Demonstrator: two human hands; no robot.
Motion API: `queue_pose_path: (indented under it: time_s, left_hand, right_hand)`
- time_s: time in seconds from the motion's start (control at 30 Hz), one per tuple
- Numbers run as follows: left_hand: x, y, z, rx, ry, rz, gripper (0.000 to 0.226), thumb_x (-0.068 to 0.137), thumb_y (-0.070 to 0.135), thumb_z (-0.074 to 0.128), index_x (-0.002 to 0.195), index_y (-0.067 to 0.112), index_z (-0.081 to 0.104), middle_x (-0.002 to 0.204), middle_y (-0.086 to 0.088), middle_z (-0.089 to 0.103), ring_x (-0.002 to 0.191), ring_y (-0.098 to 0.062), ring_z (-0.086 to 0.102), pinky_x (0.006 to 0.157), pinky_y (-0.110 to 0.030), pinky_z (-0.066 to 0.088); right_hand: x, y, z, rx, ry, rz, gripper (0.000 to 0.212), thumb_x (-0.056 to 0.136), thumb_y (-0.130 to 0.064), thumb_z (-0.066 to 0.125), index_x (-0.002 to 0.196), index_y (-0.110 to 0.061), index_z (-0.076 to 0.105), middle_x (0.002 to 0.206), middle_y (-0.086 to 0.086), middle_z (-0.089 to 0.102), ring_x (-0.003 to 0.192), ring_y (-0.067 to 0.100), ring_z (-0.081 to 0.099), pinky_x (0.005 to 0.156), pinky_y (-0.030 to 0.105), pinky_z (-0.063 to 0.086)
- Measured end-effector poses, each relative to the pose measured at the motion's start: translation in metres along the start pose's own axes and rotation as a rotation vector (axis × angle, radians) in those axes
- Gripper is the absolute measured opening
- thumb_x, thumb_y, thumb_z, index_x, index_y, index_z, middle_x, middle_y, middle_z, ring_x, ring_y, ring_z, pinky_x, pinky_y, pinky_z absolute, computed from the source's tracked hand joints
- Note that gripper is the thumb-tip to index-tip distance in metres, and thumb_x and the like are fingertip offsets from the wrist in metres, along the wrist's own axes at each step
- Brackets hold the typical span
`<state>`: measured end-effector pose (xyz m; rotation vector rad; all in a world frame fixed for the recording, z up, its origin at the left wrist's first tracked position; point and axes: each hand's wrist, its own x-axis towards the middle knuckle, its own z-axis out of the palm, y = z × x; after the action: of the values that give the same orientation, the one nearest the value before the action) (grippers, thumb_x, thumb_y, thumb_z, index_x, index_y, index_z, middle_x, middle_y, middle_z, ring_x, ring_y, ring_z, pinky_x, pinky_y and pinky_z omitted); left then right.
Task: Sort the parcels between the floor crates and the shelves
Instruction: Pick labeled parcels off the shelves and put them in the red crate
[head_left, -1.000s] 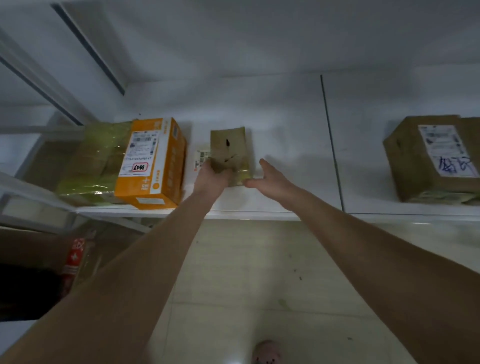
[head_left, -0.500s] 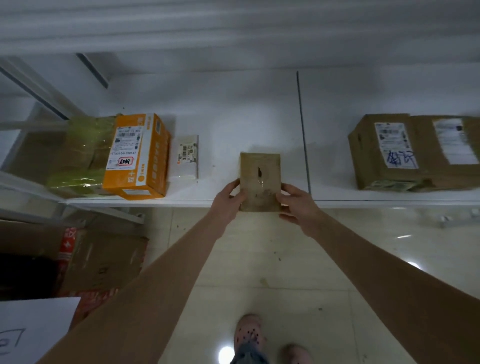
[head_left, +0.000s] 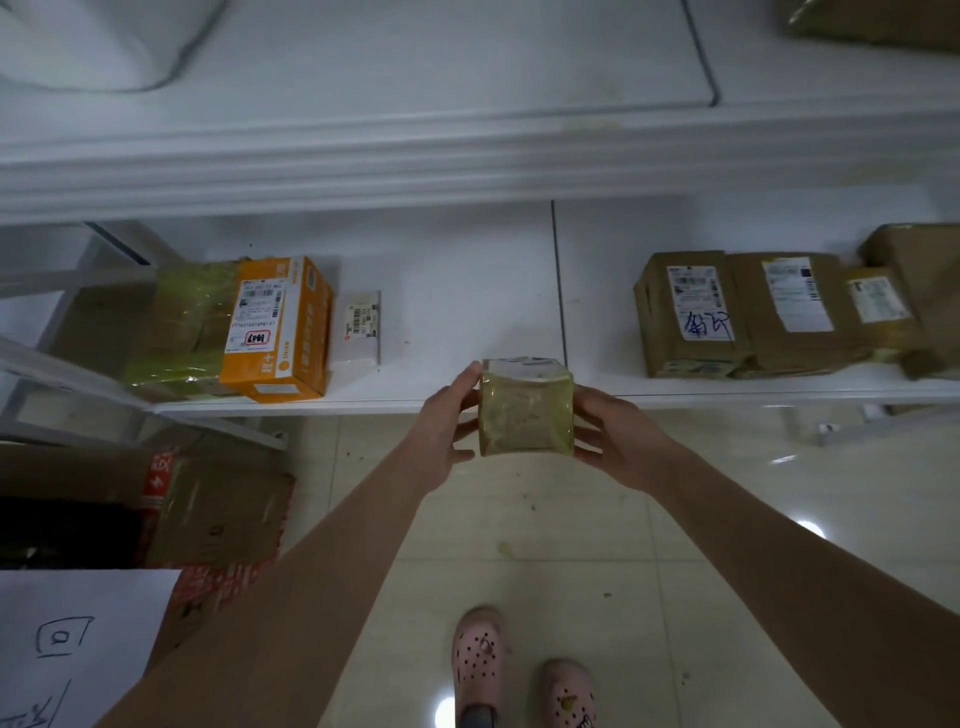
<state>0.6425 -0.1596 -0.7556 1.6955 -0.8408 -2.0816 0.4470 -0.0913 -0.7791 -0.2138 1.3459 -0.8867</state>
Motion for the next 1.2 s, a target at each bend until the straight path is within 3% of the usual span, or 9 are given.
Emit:
queue_pose_path:
  time_s: [0.13,0.37,0.47,0.6,0.77,0.83,0.97,1.07,1.2]
  left_hand:
    - [-0.010,-0.001,0.010,-0.019,-0.083,0.010,0.019,0.089,0.032,0.056,0.103,0.025,0.067,0.097,0.009,0.066,0.100,-0.023,0.053,0.085,-0.047,0.052]
    - [-0.020,-0.009,0.024,-0.031,-0.124,0.060,0.041,0.084,0.006,0.052,0.116,0.028,0.064,0.109,-0.001,0.070,0.106,-0.024,0.056,0.077,-0.046,0.054]
    - [-0.020,-0.010,0.031,-0.026,-0.086,0.079,0.042,0.087,0.010,0.056,0.123,0.031,0.059,0.112,0.000,0.069,0.113,-0.024,0.055,0.086,-0.049,0.049]
    - [-0.021,-0.018,0.041,0.006,0.048,-0.092,0.082,0.078,0.043,0.072,0.145,0.017,0.033,0.141,-0.005,0.045,0.129,-0.032,0.042,0.102,-0.060,0.036]
    - [-0.027,-0.029,0.056,-0.101,-0.064,-0.205,0.050,0.074,0.038,0.078,0.109,0.010,0.056,0.113,-0.011,0.062,0.109,-0.033,0.057,0.086,-0.053,0.051]
    - [-0.025,-0.029,0.056,-0.124,-0.023,-0.180,0.034,0.077,0.026,0.077,0.102,0.012,0.058,0.109,-0.012,0.063,0.102,-0.031,0.060,0.085,-0.053,0.053]
    - [-0.021,-0.014,0.037,0.146,0.044,-0.075,0.038,0.078,0.017,0.075,0.112,0.016,0.056,0.116,-0.006,0.064,0.105,-0.022,0.058,0.090,-0.055,0.047]
    - [-0.025,0.000,0.023,0.353,-0.041,-0.049,0.045,0.078,0.014,0.073,0.118,0.022,0.054,0.111,-0.003,0.067,0.109,-0.022,0.058,0.091,-0.051,0.048]
    - [-0.030,0.012,0.022,0.320,-0.078,0.013,0.061,0.079,0.012,0.071,0.134,0.021,0.047,0.104,-0.002,0.070,0.098,-0.019,0.064,0.075,-0.036,0.056]
  right_hand:
    - [-0.016,0.002,-0.013,0.078,-0.042,-0.020,0.032,0.090,-0.014,0.059,0.120,-0.025,0.064,0.103,-0.003,0.072,0.099,0.018,0.066,0.090,0.037,0.049]
    - [-0.034,-0.001,-0.020,-0.069,-0.059,-0.010,0.044,0.082,-0.030,0.072,0.123,-0.036,0.058,0.109,0.000,0.072,0.104,0.028,0.065,0.089,0.041,0.052]
    - [-0.036,0.000,-0.016,0.002,-0.016,-0.002,0.061,0.081,-0.018,0.073,0.134,-0.033,0.047,0.109,0.005,0.071,0.101,0.031,0.066,0.081,0.043,0.055]
    - [-0.038,0.003,-0.004,0.230,0.113,-0.036,0.074,0.079,-0.012,0.074,0.139,-0.027,0.034,0.113,0.011,0.066,0.095,0.033,0.067,0.067,0.041,0.057]
    - [-0.040,0.011,0.012,0.194,0.148,-0.137,0.036,0.077,-0.018,0.078,0.102,-0.029,0.055,0.096,0.002,0.073,0.078,0.024,0.073,0.057,0.030,0.056]
    - [-0.042,0.014,0.011,0.072,0.175,-0.130,0.043,0.076,-0.024,0.079,0.110,-0.024,0.054,0.109,0.006,0.069,0.095,0.028,0.068,0.071,0.038,0.058]
    - [-0.044,0.006,-0.009,-0.343,0.435,-0.228,0.105,0.071,-0.035,0.082,0.151,-0.016,0.017,0.152,0.011,0.029,0.137,0.030,0.032,0.107,0.046,0.033]
    - [-0.048,-0.006,-0.015,-0.540,0.403,-0.335,0.090,0.077,-0.032,0.077,0.149,-0.025,0.025,0.151,0.002,0.028,0.134,0.023,0.035,0.102,0.039,0.039]
    - [-0.050,-0.007,-0.009,-0.450,0.161,-0.272,0.049,0.081,-0.023,0.074,0.127,-0.019,0.059,0.104,-0.009,0.065,0.082,0.006,0.066,0.061,0.018,0.052]
